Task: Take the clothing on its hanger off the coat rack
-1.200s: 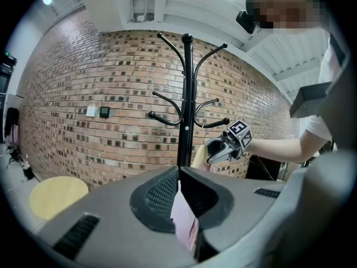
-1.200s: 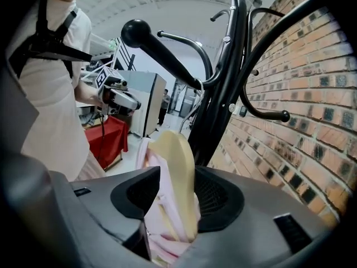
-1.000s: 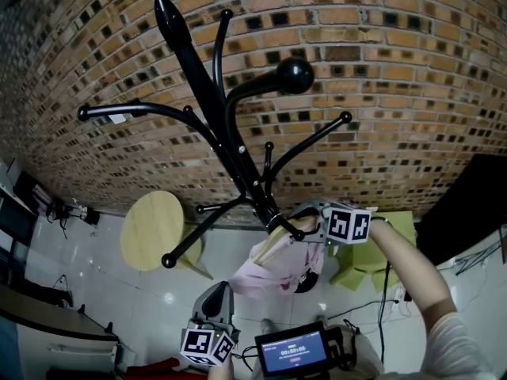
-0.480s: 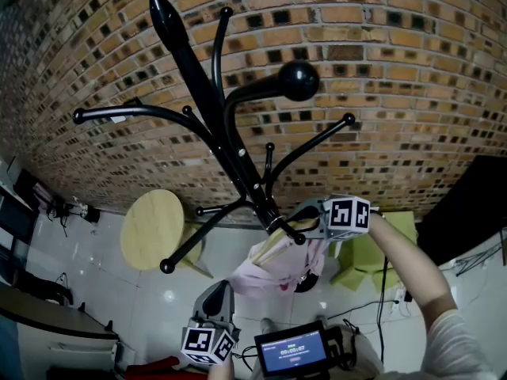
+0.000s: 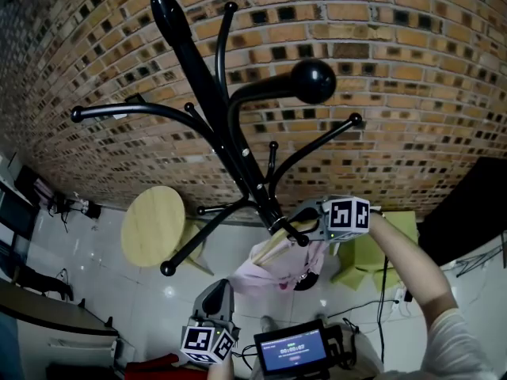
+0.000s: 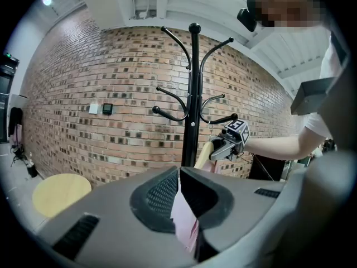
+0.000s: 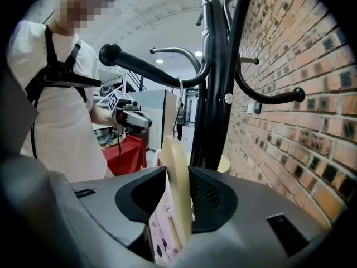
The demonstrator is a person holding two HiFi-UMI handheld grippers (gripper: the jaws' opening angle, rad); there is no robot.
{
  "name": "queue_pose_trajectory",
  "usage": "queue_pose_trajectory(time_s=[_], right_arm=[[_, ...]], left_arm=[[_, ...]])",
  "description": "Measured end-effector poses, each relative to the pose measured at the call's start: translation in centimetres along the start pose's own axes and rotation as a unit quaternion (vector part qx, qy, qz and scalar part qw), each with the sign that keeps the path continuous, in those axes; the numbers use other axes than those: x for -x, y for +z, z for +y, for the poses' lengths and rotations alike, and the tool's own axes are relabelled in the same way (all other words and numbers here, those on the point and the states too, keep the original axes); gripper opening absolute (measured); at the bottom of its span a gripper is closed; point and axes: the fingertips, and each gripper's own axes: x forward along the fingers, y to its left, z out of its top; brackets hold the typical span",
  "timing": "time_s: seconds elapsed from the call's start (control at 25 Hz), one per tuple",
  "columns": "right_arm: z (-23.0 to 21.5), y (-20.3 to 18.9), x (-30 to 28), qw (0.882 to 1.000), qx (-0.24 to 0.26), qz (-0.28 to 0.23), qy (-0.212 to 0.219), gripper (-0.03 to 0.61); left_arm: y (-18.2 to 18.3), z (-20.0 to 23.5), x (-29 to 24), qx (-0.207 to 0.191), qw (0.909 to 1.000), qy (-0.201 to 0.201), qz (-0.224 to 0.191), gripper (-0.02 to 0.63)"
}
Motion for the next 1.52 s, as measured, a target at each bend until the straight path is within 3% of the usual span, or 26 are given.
queue_pose_trajectory(time_s=[0.48,1.52], right_arm=[[0.9,0.5,0.1,1.0,0.006,-0.009,-0.004,0.066],[2.1,-0.3,0.3,0.999,-0.034,-0.019,-0.027,0.055]], left_arm=[[0.0,-0.3,-0.3,0.001,1.0,-0.009,0.004,0.023],[-1.5,-2.6,2.5,-0.017,0.9998,-0.007,0.005,0.023]])
